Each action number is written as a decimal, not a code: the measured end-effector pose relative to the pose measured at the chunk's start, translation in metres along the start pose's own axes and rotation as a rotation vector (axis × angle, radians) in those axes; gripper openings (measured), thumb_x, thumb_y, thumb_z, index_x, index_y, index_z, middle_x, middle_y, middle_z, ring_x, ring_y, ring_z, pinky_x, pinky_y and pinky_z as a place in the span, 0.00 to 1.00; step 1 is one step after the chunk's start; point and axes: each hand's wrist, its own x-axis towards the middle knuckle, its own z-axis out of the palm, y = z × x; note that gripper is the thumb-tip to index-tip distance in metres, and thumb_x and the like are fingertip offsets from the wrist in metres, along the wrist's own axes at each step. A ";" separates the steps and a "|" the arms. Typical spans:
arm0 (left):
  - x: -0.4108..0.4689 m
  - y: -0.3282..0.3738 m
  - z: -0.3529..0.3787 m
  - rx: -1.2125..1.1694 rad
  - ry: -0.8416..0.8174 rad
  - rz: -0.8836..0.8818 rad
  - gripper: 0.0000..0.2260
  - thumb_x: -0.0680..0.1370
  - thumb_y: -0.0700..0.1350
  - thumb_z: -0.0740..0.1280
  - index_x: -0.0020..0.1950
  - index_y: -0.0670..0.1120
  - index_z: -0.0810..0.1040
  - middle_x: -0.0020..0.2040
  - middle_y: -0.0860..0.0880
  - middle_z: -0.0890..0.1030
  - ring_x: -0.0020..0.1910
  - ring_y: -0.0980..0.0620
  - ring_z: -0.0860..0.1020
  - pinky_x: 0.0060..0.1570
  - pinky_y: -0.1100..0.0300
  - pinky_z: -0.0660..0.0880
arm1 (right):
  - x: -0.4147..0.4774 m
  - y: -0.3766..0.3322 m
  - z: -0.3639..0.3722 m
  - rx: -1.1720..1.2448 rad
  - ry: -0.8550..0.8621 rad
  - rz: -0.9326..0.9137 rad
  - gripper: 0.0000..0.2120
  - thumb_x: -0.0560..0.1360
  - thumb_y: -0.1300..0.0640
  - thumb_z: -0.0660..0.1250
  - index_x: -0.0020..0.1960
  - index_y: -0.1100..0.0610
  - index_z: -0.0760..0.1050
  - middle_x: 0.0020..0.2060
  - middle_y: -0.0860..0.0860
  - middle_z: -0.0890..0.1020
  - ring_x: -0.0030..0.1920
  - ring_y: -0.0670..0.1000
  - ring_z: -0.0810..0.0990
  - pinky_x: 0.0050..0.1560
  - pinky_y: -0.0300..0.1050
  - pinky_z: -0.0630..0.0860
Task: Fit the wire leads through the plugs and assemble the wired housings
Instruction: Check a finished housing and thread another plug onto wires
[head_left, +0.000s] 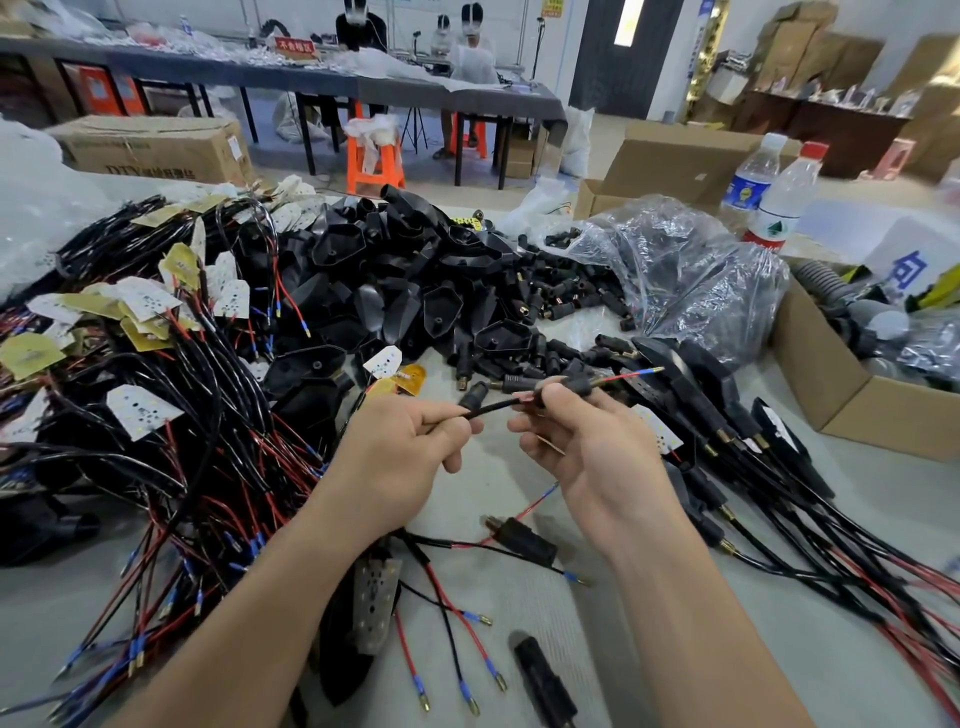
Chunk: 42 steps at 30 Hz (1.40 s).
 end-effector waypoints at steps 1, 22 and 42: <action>0.000 0.000 0.001 0.012 0.004 0.014 0.11 0.82 0.40 0.67 0.44 0.38 0.86 0.29 0.59 0.81 0.27 0.67 0.75 0.31 0.75 0.67 | 0.000 0.002 0.001 -0.013 -0.032 0.018 0.05 0.80 0.66 0.65 0.49 0.60 0.79 0.39 0.55 0.85 0.38 0.52 0.83 0.39 0.42 0.79; -0.012 0.016 0.005 0.051 -0.074 0.031 0.09 0.80 0.43 0.70 0.42 0.45 0.87 0.29 0.48 0.81 0.26 0.64 0.74 0.29 0.72 0.68 | 0.003 0.000 -0.009 -0.228 -0.238 -0.064 0.08 0.73 0.69 0.71 0.45 0.57 0.80 0.39 0.58 0.83 0.35 0.51 0.79 0.40 0.41 0.76; -0.003 0.012 -0.014 -0.135 -0.436 -0.266 0.26 0.73 0.41 0.73 0.69 0.57 0.74 0.57 0.51 0.86 0.59 0.47 0.84 0.67 0.45 0.75 | 0.015 -0.011 -0.021 0.100 0.348 -0.276 0.06 0.80 0.62 0.69 0.46 0.59 0.74 0.27 0.52 0.80 0.26 0.49 0.79 0.25 0.39 0.73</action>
